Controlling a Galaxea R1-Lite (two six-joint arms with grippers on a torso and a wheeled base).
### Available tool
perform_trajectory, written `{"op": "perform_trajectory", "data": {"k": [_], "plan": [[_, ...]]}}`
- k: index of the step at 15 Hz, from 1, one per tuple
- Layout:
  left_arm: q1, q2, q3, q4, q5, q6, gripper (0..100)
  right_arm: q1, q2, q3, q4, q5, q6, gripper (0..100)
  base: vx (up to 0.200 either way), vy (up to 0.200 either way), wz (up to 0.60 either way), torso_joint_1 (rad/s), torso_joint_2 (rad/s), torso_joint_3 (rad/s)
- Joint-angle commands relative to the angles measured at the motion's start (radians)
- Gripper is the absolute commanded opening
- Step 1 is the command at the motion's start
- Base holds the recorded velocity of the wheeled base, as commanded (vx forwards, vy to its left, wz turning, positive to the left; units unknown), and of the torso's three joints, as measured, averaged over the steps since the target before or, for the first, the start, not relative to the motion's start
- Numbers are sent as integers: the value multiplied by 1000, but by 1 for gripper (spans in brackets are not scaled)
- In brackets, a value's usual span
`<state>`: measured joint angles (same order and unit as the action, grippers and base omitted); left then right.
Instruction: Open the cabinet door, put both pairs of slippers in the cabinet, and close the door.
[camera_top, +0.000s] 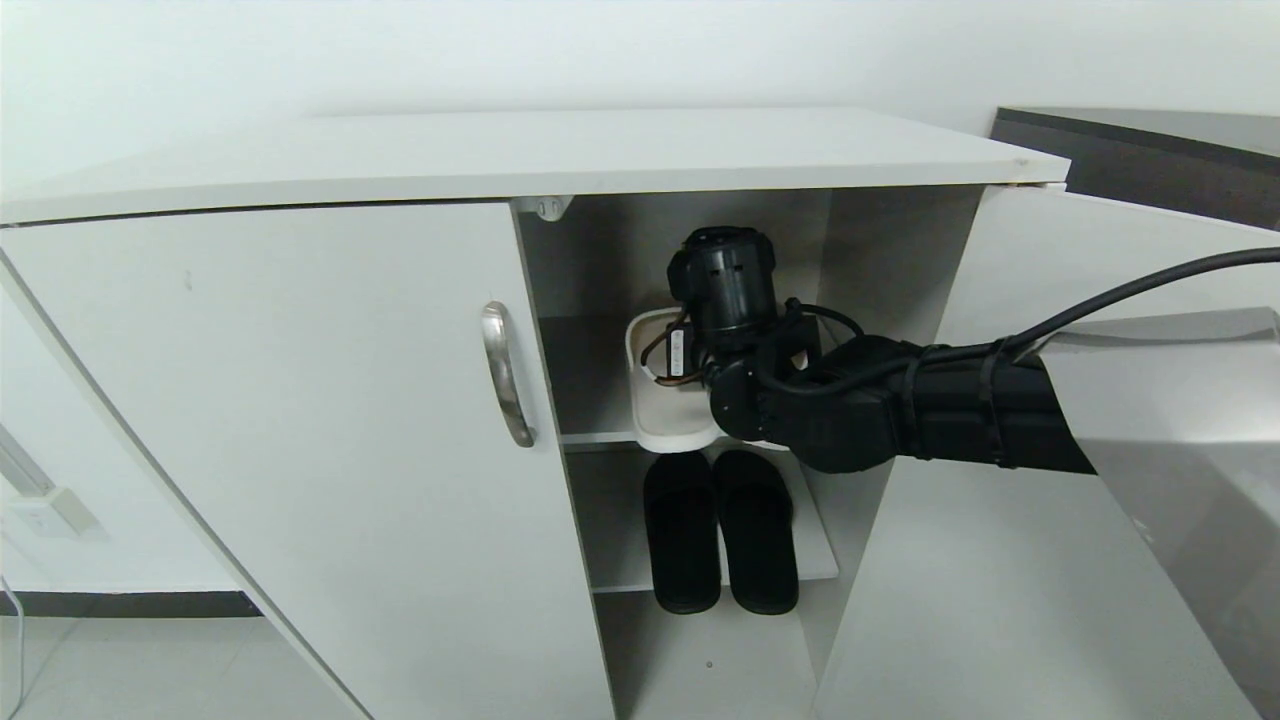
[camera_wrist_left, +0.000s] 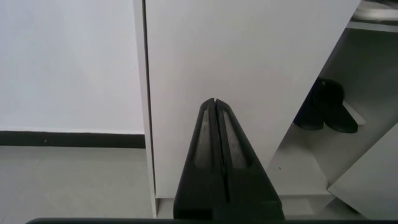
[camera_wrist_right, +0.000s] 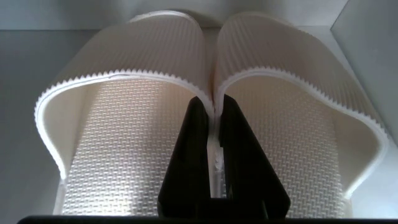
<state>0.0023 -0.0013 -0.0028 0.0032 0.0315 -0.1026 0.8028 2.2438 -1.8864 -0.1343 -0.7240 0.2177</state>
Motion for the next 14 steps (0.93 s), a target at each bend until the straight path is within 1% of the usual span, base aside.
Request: {"op": "perform_trajectory", "data": {"k": [1,5,6,10,14], "plan": [[1,1,0,0,1,0,0,1,3,0,-1,0,2,0,0,0,0,0,0,0],[1,1,0,0,1,0,0,-5,3,0,-1,2,2,0,0,0,0,0,0,0],[1,1,0,0,1,0,0,-5,3,1,1,2,2,100,0,0,0,0,0,0],[1,1,0,0,1,0,0,7,-13,15,19,2,3,100,0,0,0,0,0,0],[-1,1,0,0,1,0,0,41,-78,104,18,0,32,100,0,0,0,0,0,0]]}}
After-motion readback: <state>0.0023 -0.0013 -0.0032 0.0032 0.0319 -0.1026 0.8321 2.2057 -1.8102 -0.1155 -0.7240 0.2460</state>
